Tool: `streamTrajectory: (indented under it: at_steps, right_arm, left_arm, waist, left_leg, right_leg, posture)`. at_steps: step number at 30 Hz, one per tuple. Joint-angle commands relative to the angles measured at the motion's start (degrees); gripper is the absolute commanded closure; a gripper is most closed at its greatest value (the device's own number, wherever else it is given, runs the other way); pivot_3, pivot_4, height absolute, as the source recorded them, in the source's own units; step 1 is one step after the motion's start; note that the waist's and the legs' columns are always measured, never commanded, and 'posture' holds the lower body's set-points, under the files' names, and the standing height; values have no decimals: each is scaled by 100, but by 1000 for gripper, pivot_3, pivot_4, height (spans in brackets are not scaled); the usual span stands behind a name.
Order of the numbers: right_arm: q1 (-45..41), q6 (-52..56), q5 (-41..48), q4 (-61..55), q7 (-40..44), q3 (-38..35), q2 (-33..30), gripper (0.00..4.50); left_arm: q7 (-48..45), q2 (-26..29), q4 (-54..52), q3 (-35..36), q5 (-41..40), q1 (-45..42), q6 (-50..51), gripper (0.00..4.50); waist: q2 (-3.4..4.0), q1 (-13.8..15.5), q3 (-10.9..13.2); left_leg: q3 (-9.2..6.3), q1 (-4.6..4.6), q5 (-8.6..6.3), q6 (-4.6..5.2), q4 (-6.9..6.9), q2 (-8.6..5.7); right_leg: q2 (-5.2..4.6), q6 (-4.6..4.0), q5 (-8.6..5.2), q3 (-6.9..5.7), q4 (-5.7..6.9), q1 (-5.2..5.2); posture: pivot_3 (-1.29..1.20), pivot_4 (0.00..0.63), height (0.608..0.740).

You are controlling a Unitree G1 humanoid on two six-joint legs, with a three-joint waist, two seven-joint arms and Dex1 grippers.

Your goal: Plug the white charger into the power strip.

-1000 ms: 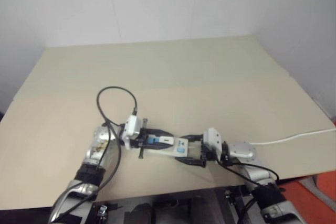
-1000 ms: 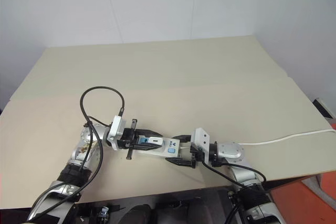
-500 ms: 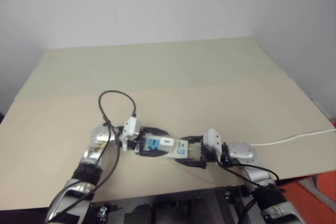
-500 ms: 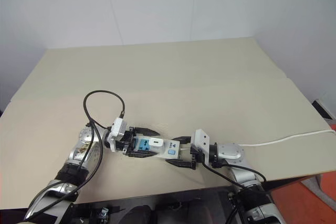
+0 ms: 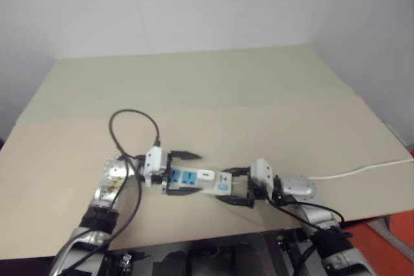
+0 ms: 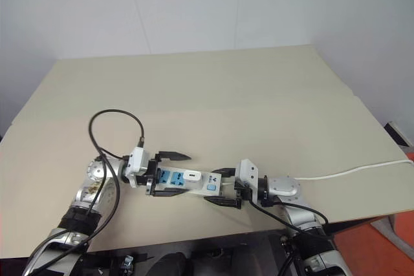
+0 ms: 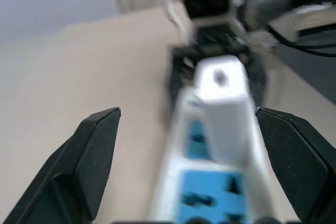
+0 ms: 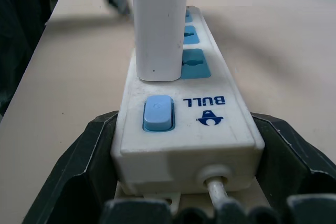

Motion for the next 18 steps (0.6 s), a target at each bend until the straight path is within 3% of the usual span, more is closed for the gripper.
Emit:
streamTrajectory:
  at_steps: [1, 3, 4, 12, 18]
  right_arm:
    - [46, -193, -60, 41, 77, 41, -19, 742]
    - [10, -300, -69, 76, 101, 17, -47, 102]
    - [-15, -307, -27, 87, 134, -14, -56, 47]
    - [45, -615, 318, -266, 373, -602, -615, 47]
    - [368, -328, 1015, -1001, 1135, -1321, -1825, 47]
  left_arm:
    - [148, 398, -685, 332, -108, -37, 74, 3]
    - [221, 631, -970, 440, -156, 19, 230, 0]
    - [260, 738, -1097, 484, -171, 62, 302, 0]
    - [331, 1532, -2261, 955, -507, 858, 907, 0]
    - [103, 2246, -2782, 1642, -861, 1632, 1119, 0]
  waist:
    - [1, -4, 1]
    - [2, -4, 4]
    - [4, 0, 5]
    - [12, 20, 82]
    - [21, 63, 123]
  left_leg:
    - [0, 0, -1, -1, -2, 0]
    - [0, -1, -2, -2, -3, 0]
    - [0, -1, -2, -2, -4, 0]
    - [1, -7, -4, -1, -4, 0]
    - [3, -87, -3, -3, 0, 2]
  right_leg:
    - [0, 0, 0, 0, -1, -1]
    - [1, 0, 0, 0, -1, -3]
    - [1, 0, 0, 0, -2, -3]
    - [-1, 0, -1, 0, -5, -7]
    - [-3, -3, 1, 1, 9, -94]
  posture:
    - [0, 150, 740]
    - [0, 150, 740]
    - [0, 150, 740]
    - [0, 150, 740]
    - [0, 150, 740]
